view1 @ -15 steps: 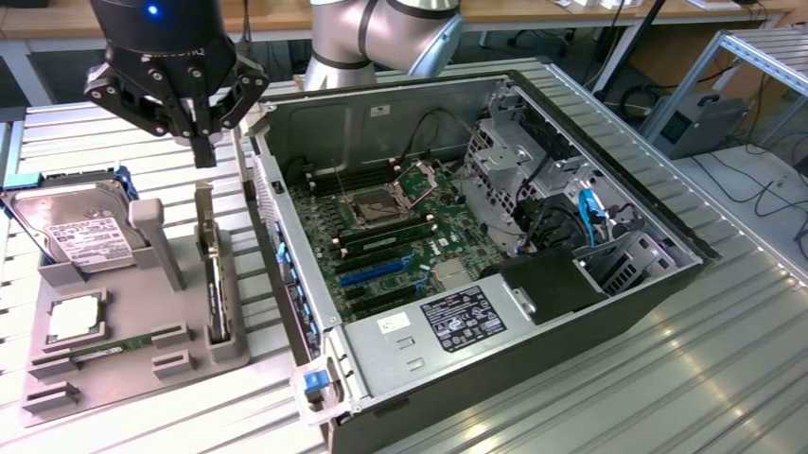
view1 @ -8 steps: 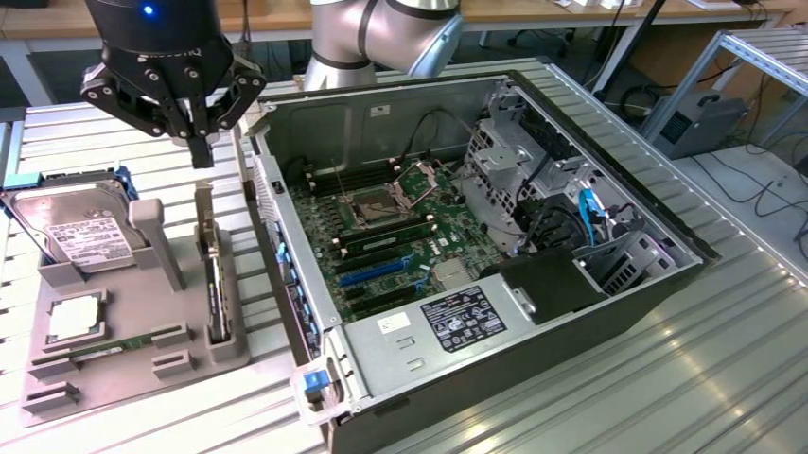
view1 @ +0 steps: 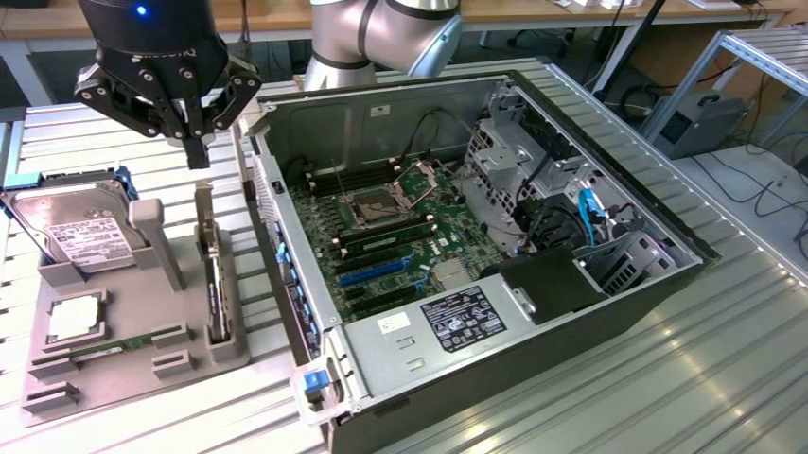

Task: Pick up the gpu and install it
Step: 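Reach for the gpu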

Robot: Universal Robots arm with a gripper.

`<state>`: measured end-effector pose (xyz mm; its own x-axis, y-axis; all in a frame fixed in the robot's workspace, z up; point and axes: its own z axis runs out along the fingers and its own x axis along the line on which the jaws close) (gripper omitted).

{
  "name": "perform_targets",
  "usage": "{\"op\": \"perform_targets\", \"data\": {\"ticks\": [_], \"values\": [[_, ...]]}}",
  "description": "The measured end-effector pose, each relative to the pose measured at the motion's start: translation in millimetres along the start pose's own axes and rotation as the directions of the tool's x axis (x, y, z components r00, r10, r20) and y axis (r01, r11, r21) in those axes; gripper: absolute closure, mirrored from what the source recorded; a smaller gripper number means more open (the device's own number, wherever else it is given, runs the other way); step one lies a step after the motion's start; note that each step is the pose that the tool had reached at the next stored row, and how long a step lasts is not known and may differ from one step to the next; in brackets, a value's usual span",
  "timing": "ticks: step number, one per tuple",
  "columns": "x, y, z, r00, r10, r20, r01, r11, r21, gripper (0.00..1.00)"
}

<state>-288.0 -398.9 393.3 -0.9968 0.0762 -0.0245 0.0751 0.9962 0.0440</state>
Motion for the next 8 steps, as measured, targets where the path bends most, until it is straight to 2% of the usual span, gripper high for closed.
{"op": "perform_targets", "data": {"ticks": [8], "values": [[3.3,-0.3,-0.1,1.0000,0.000,0.0000,0.000,1.0000,0.0000,0.89]]}}
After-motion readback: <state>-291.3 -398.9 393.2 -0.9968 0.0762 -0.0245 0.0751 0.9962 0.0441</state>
